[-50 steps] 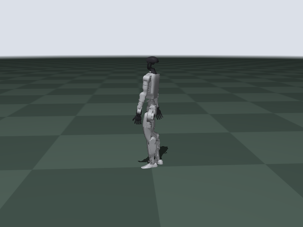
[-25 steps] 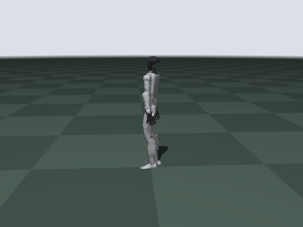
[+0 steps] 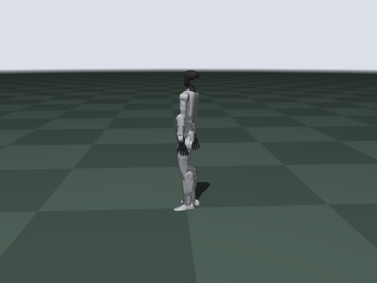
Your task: In place motions
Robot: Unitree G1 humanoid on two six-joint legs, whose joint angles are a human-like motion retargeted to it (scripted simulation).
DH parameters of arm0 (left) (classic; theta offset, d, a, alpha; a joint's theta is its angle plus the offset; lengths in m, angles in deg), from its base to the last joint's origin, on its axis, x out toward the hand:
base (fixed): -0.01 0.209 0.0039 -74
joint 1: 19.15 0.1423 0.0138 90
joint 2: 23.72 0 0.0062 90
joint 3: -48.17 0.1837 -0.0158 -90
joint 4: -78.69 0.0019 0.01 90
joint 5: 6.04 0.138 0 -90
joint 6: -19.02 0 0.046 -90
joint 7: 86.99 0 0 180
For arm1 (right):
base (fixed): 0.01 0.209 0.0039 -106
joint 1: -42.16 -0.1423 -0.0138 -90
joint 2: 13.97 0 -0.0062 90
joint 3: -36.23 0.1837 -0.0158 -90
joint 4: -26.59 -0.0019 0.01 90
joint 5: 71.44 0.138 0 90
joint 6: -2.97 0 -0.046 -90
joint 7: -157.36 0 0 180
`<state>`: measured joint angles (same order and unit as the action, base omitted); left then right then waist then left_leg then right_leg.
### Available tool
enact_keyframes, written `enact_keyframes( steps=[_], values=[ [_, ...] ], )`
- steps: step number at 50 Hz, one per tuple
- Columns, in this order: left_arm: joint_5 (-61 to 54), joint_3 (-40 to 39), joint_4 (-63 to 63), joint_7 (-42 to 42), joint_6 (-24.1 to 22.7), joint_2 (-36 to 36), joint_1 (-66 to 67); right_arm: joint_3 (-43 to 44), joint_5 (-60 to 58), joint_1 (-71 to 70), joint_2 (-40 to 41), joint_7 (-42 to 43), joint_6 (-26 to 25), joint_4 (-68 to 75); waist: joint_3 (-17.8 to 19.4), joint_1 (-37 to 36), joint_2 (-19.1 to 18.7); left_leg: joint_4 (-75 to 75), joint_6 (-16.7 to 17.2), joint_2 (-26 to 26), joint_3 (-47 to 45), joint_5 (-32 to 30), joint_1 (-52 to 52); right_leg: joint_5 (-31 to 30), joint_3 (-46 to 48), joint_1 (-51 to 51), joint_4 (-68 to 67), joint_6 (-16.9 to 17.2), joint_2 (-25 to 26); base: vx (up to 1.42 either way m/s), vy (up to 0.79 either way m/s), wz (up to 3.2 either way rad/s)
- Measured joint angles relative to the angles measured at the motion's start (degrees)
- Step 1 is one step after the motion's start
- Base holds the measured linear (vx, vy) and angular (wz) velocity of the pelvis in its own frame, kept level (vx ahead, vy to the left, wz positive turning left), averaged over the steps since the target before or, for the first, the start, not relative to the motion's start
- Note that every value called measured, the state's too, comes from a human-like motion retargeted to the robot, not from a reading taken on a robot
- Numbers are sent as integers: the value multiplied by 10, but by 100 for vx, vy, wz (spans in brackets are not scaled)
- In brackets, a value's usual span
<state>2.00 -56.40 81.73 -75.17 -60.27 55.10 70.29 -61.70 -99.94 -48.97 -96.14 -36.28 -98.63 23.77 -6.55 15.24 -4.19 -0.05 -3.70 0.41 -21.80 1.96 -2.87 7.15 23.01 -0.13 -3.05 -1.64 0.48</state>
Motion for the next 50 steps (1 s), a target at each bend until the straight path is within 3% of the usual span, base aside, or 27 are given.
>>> enact_keyframes(
  steps=[13,27,50],
  values=[
    [-8,-18,16,2,-7,5,8,0,-5,1,-1,-1,-1,6,-8,6,-5,0,1,-3,-2,2,1,0,-6,4,-1,-2,4,0,0,0],
    [-10,-16,13,-69,-18,11,14,3,-3,1,-6,7,7,-3,-9,6,-7,3,2,-4,-1,3,-1,1,-8,5,-3,-3,4,0,0,0],
    [7,1,8,-41,-8,17,6,5,-12,-3,-11,-15,-10,0,-7,7,-8,3,0,0,6,0,-8,0,3,6,0,-3,1,0,0,0]
  ],
)
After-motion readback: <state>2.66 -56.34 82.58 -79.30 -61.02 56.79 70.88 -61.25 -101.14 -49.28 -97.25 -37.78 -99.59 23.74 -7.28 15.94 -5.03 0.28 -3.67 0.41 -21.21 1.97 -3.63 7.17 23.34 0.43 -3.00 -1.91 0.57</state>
